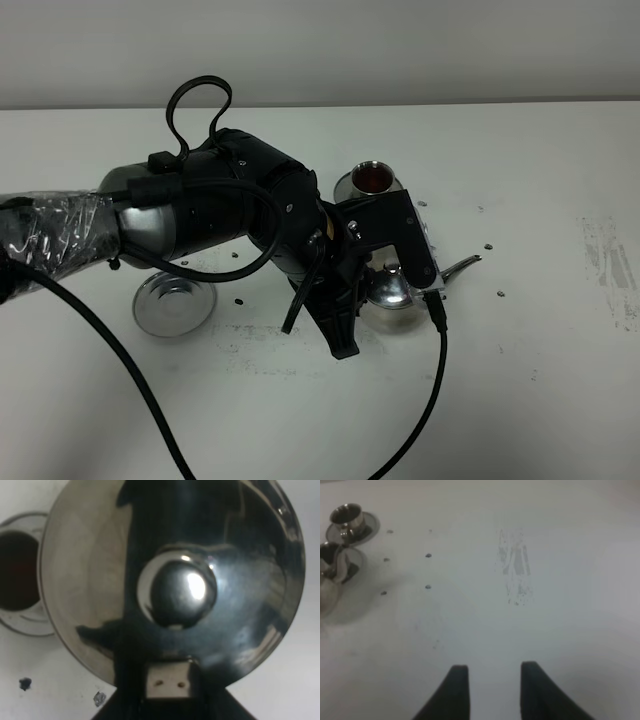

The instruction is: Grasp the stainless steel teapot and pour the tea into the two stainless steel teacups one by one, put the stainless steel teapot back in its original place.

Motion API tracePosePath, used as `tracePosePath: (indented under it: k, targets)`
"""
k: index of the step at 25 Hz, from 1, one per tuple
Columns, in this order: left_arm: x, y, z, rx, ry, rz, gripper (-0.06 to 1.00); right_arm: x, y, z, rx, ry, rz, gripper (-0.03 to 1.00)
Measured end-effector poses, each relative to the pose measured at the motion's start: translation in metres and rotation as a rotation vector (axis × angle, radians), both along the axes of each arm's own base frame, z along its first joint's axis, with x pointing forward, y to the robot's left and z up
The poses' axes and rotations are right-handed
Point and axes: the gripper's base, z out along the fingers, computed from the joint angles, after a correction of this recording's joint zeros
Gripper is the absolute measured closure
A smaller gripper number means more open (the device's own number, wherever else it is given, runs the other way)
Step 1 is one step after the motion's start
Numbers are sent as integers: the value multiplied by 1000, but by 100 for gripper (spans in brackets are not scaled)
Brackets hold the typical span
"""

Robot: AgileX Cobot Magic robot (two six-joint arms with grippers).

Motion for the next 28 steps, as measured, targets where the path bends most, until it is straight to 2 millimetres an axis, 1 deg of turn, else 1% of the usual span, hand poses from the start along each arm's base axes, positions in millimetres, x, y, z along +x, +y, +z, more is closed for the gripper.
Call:
tracePosePath:
  k: [4, 10, 14, 17, 21, 23, 26, 28]
  targets:
    - [3, 1, -11, 1, 23, 51, 74, 0, 0, 0, 0, 0, 0, 69]
    - [5, 0, -29, 28, 58, 65, 74, 0, 0, 0, 0, 0, 0, 69]
    - [5, 0, -30, 30, 60, 65, 74, 0, 0, 0, 0, 0, 0, 69]
    - [4, 2, -19, 16, 46, 68, 74, 0, 0, 0, 0, 0, 0, 69]
    - [2, 13, 18, -45, 10, 139, 74, 0, 0, 0, 0, 0, 0, 69]
    - [4, 26, 35, -61, -7, 199, 74, 0, 0, 0, 0, 0, 0, 69]
    - [10, 55, 46, -68, -16, 332, 74, 0, 0, 0, 0, 0, 0, 69]
    - [12, 76, 48, -55, -1, 418, 74, 0, 0, 0, 0, 0, 0, 69]
